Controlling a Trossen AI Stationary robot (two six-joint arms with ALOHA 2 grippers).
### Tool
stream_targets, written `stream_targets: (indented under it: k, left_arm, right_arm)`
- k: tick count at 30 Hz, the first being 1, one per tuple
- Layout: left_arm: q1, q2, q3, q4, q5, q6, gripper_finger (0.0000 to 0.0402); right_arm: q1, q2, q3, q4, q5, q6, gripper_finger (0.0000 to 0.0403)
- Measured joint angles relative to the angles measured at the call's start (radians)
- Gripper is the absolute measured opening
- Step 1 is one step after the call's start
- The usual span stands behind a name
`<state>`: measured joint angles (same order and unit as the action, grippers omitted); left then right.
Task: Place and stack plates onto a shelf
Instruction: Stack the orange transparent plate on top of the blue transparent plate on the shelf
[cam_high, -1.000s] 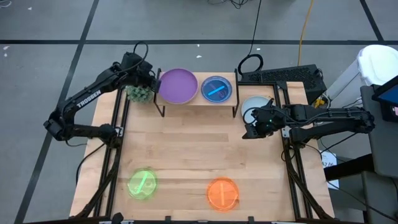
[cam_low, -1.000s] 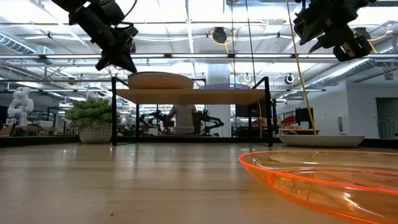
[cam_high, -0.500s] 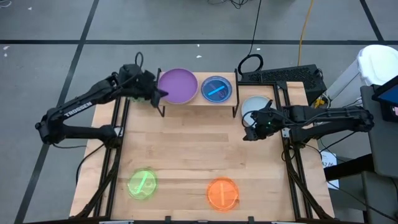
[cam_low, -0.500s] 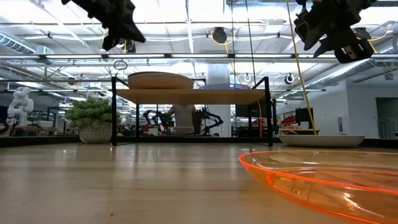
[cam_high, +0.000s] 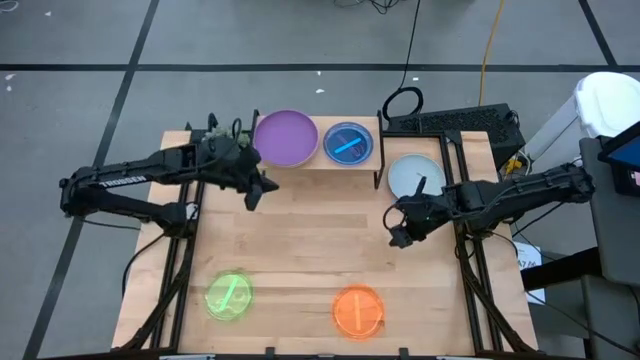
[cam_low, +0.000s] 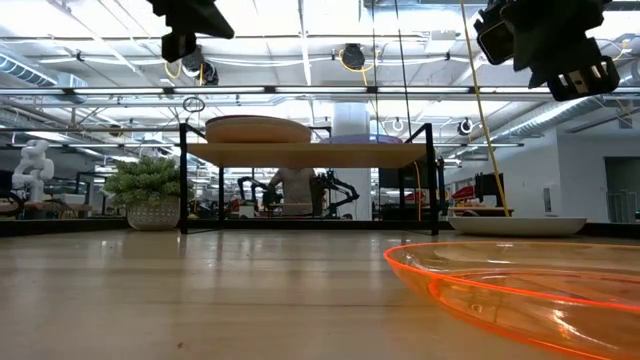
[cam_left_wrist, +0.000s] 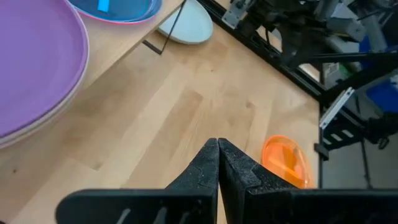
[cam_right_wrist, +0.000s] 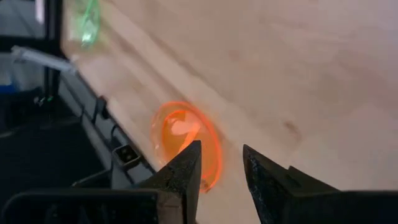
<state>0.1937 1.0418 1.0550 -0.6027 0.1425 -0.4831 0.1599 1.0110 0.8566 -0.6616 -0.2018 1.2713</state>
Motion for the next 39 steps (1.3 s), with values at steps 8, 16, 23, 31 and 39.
stream_targets:
  k: [8, 16, 23, 31, 39]
  left_arm:
    - [-0.084, 0.02, 0.0, 0.004, -0.092, -0.036, 0.0003]
    - [-0.14, 0.054, 0.002, 0.031, -0.144, -0.052, 0.0003]
    - [-0.188, 0.07, 0.001, 0.017, -0.197, -0.054, 0.0003]
    - [-0.249, 0.072, 0.001, -0.006, -0.218, -0.074, 0.0003]
    - [-0.316, 0.076, 0.001, -0.005, -0.362, -0.19, 0.0003]
  right_arm:
    - [0.039, 0.084, 0.0, 0.065, -0.026, -0.015, 0.0158]
    - [0.052, 0.231, 0.0, 0.232, -0.19, -0.124, 0.0197]
    - [0.055, 0.352, 0.0, 0.267, -0.32, -0.186, 0.02]
    - [0.075, 0.438, 0.0, 0.357, -0.322, -0.108, 0.0199]
    - [0.117, 0.531, 0.0, 0.344, -0.272, -0.129, 0.0199]
